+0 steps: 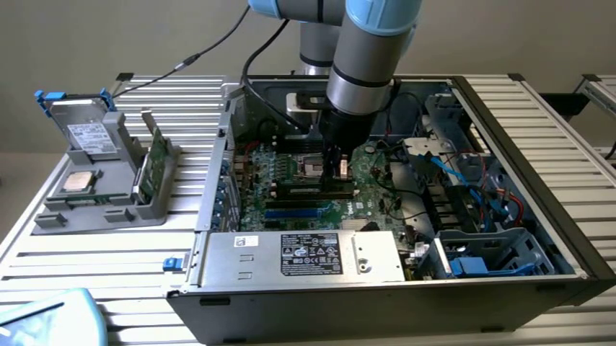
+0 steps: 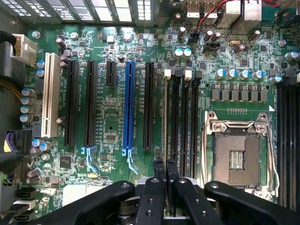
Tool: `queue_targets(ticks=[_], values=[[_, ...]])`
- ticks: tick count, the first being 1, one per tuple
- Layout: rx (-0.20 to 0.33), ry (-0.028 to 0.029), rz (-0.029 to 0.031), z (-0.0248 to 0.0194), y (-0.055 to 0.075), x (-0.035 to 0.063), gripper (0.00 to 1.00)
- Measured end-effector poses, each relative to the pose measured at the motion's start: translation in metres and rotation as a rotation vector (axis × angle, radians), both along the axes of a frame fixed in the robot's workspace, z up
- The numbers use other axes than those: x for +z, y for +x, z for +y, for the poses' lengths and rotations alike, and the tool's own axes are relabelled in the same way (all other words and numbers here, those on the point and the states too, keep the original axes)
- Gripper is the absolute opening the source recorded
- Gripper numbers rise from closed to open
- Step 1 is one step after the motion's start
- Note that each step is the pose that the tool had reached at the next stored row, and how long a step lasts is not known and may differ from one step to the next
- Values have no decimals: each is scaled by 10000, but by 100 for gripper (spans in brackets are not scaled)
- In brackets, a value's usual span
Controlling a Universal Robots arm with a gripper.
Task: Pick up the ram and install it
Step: 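Insert the ram into the slot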
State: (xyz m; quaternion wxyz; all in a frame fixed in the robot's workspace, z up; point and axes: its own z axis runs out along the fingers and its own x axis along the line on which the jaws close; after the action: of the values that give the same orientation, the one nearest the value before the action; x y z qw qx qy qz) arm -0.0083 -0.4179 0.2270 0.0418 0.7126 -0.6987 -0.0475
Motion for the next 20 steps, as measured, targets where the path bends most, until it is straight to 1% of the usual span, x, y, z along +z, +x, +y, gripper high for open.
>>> queue_targets(ticks=[6, 9, 20], values=[[0, 4, 46, 3, 0, -2, 13], [-2, 11, 53, 9, 1, -5, 13], [-58, -6, 78, 24, 0, -12, 13]])
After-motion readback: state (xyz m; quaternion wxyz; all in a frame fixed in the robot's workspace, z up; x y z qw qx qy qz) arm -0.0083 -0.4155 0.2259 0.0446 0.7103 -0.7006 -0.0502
